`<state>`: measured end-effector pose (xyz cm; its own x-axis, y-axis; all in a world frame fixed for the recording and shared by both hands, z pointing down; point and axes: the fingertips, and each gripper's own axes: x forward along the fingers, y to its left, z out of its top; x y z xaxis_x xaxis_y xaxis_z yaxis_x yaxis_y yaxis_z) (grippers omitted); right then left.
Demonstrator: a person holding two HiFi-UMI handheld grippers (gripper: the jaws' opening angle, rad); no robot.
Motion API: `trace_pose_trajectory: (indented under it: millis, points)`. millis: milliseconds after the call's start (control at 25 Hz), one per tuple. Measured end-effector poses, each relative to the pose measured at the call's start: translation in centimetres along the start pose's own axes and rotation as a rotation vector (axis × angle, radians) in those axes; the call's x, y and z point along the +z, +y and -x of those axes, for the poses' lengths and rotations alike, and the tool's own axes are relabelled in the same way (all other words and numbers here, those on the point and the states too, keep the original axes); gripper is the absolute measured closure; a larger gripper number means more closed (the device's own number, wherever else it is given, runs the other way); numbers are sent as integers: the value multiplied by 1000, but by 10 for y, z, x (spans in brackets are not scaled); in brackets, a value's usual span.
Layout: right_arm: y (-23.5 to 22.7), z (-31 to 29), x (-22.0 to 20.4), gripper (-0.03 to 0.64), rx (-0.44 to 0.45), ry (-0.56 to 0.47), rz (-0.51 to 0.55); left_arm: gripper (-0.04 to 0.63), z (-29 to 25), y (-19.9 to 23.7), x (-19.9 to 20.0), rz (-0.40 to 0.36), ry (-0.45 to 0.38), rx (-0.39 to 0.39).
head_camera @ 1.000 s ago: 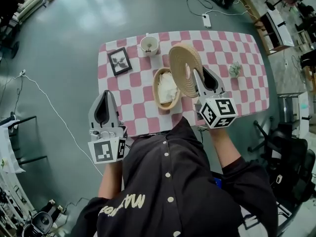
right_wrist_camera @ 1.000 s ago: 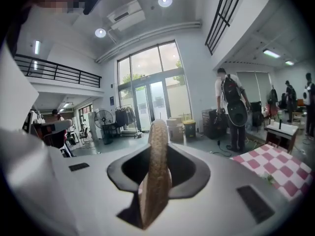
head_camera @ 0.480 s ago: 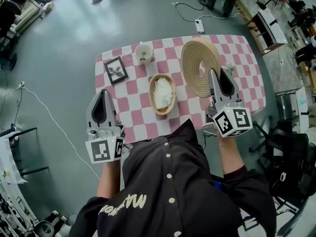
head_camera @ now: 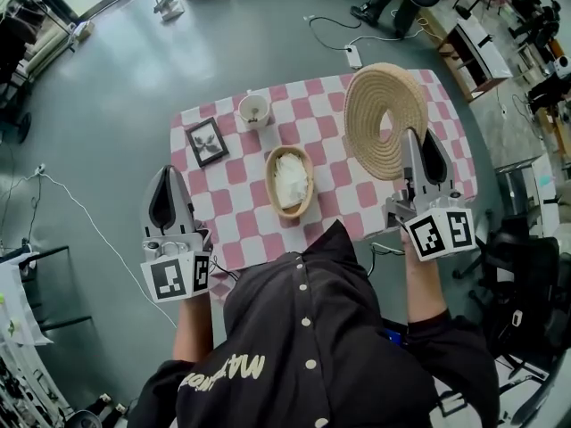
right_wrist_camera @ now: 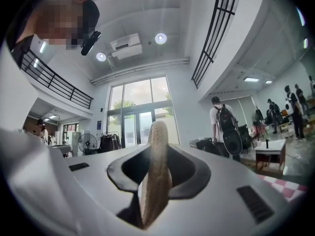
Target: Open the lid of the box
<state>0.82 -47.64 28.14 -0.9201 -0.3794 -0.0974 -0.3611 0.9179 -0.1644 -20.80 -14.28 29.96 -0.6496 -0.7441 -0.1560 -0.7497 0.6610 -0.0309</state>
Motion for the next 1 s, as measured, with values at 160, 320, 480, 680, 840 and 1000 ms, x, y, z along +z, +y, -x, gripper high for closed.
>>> trace_pose_trajectory:
  millis: [160,320,480,680,840,1000]
  points:
    - [-10,5,13,515,-29,-38,16,586,1,7,11,-33,-18,16]
    - [-21,10,17,515,-58,-56,44,586,6,18,18,-49,-25,44]
    - [-33,17,20,515,-79,-67,38,585,13,33,19,-61,-11,83]
    - [-48,24,12,515,-121,-52,37,586,20,43,14,-65,10,107]
    - [-50,27,7,515,-131,-40,68,586,21,41,10,-61,21,108]
    - [-49,28,2,514,-133,-28,79,586,20,37,6,-56,29,99]
